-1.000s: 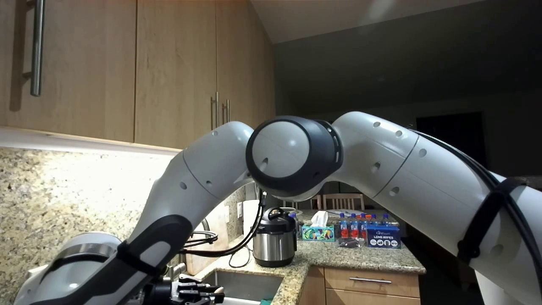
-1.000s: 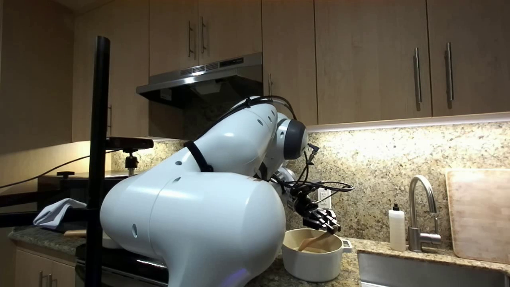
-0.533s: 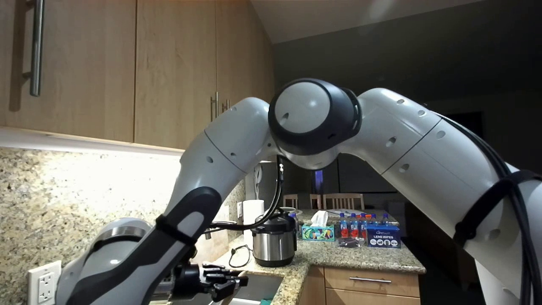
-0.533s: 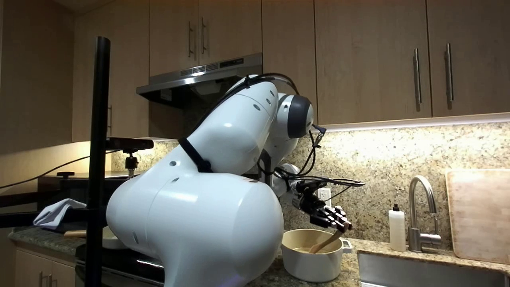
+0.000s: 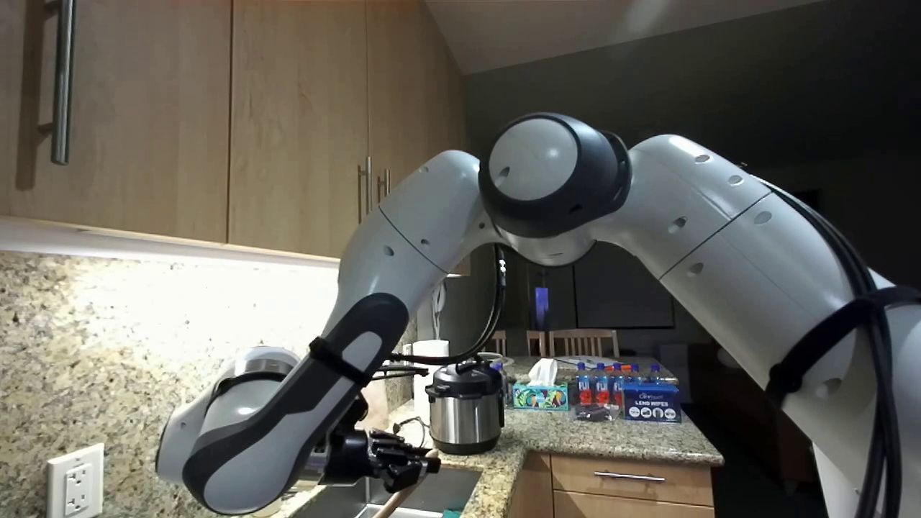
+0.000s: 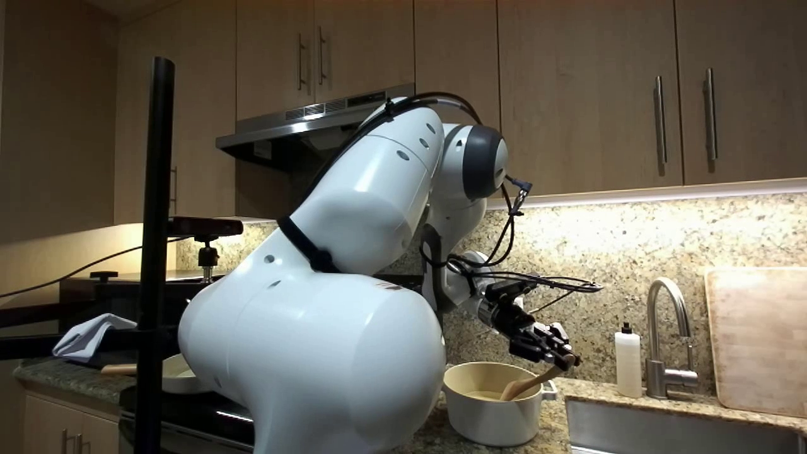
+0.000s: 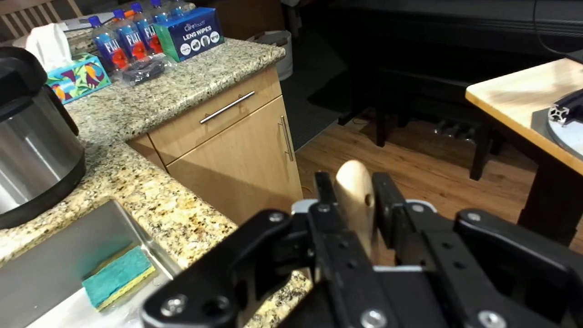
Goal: Use the wooden spoon to stir the contents in the white pot
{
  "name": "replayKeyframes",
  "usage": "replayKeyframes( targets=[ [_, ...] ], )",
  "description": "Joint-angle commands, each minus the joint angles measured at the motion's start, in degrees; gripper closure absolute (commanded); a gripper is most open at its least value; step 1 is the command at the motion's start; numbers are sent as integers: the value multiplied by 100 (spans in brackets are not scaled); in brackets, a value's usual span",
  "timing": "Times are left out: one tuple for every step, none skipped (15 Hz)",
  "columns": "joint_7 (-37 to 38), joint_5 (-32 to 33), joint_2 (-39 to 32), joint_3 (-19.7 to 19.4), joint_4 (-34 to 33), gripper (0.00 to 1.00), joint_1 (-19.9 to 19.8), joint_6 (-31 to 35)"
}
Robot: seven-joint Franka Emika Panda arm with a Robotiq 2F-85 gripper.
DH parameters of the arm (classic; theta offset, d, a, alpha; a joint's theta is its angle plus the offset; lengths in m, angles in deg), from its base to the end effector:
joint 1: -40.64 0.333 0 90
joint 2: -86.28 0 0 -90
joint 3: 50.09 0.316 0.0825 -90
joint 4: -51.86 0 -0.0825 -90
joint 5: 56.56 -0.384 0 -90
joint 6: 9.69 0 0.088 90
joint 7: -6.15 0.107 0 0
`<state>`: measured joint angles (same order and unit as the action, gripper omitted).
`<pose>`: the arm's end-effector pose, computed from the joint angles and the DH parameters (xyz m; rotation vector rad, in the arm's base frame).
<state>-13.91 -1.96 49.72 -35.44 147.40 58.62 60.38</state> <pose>0.5498 0.2061 0.2482 1.6797 1.1079 -1.0218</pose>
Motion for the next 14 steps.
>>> replayKeyframes(
  targets=[
    [279,9,55,60,106,91,80,119],
    [304,-3,-2,70,39,91,128,80],
    [342,-15,-65,76,-30,91,181,22],
    [396,-30,-143,76,-108,92,243,-36],
    [457,-36,-209,77,-172,92,297,-56],
    [528,-34,-302,76,-279,92,368,-78],
    [591,-55,-397,76,-404,92,437,-114],
    [694,-45,-478,73,-516,92,506,-107],
    [755,-50,-561,75,-622,92,566,-108],
    [805,-27,-638,76,-717,92,637,-102],
    [839,-4,-712,71,-797,92,702,-105],
    [837,33,-762,71,-840,92,768,-104],
    [819,47,-796,71,-869,92,818,-113],
    [731,39,-804,81,-877,92,868,-173]
  ],
)
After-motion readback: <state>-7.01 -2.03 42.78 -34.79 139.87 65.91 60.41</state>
